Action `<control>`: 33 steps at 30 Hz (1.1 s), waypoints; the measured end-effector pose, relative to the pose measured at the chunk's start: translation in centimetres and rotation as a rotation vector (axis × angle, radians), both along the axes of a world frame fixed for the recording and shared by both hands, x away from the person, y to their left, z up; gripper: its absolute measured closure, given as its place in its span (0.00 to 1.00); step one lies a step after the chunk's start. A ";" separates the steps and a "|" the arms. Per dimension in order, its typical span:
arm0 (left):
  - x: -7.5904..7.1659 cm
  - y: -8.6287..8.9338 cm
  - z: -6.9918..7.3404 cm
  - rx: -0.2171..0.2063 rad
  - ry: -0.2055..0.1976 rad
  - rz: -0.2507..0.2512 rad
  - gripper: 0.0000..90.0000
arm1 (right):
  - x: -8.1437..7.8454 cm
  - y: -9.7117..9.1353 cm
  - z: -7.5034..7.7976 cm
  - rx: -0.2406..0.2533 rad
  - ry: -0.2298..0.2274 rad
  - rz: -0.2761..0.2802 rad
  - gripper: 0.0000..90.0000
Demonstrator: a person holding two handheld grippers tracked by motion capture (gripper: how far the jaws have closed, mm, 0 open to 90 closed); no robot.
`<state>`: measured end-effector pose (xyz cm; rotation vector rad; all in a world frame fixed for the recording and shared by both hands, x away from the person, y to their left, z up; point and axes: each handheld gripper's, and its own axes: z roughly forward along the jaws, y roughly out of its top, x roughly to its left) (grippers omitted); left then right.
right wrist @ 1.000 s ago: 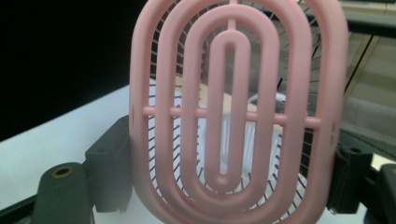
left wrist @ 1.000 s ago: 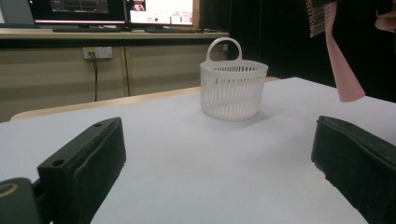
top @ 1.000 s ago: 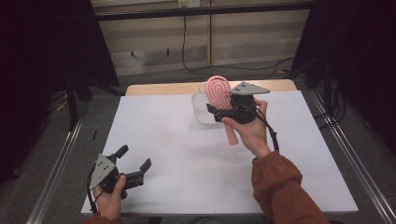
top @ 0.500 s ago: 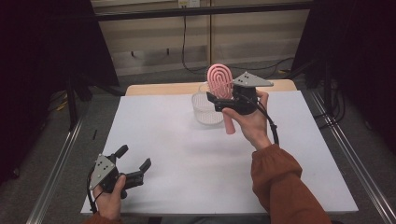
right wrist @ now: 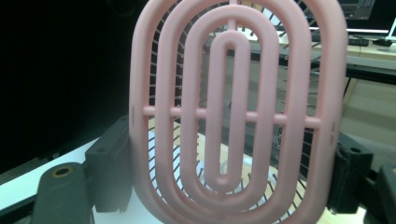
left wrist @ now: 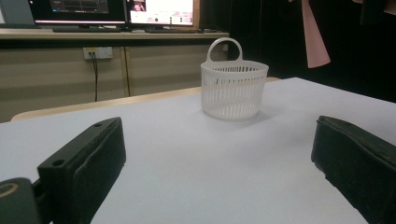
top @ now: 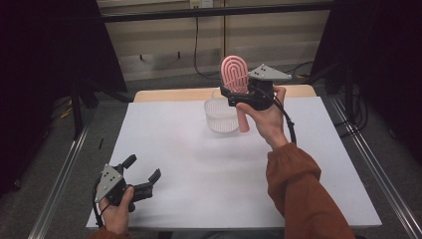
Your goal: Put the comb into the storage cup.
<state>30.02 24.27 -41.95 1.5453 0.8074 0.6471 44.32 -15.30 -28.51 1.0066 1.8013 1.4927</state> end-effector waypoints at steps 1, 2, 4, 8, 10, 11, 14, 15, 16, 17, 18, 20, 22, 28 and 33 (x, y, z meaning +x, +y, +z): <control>0.0 0.0 0.0 0.000 0.000 0.000 0.03 | 0.1 0.0 0.1 -0.001 -0.006 0.002 0.22; 0.0 0.0 0.0 0.002 -0.003 0.000 0.03 | 0.2 0.1 0.3 0.004 -0.006 -0.002 0.22; 0.0 0.0 0.0 -0.001 -0.004 0.002 0.03 | 0.5 0.1 0.5 0.005 -0.014 -0.004 0.22; 0.0 0.0 0.0 -0.004 -0.005 0.000 0.03 | 1.2 0.1 0.6 0.000 -0.024 -0.007 0.22; 0.0 0.0 0.0 -0.004 -0.005 0.000 0.03 | 1.6 0.1 0.6 0.002 -0.026 -0.012 0.22; 0.0 0.0 0.0 -0.004 -0.005 0.000 0.03 | 1.6 0.1 0.6 0.002 -0.026 -0.012 0.22; 0.0 0.0 0.0 -0.004 -0.005 0.000 0.03 | 2.3 0.1 0.7 0.006 -0.034 -0.014 0.22; 0.0 0.0 0.0 -0.001 -0.005 0.000 0.03 | 2.4 0.1 0.8 0.011 -0.034 -0.018 0.22; 0.0 0.0 0.0 -0.001 -0.005 0.000 0.03 | 2.4 0.1 0.8 0.011 -0.034 -0.018 0.22; 0.0 0.0 0.0 -0.009 -0.002 0.001 0.03 | 2.7 0.1 0.9 0.012 -0.035 -0.019 0.22; 0.0 0.0 0.0 -0.005 -0.006 -0.001 0.03 | 3.0 0.2 1.1 0.011 -0.037 -0.022 0.22; 0.0 0.0 0.0 -0.003 -0.007 -0.002 0.03 | 3.3 0.3 1.3 0.012 -0.048 -0.018 0.22; 0.0 0.0 0.0 -0.006 -0.005 -0.001 0.03 | 3.6 0.4 1.4 0.015 -0.049 -0.019 0.22; 0.0 0.1 0.0 -0.009 -0.006 -0.002 0.03 | 4.6 0.7 1.6 0.018 -0.055 -0.021 0.22; 0.0 0.1 0.0 -0.013 -0.005 -0.003 0.03 | 5.5 0.8 1.2 0.015 -0.051 -0.034 0.22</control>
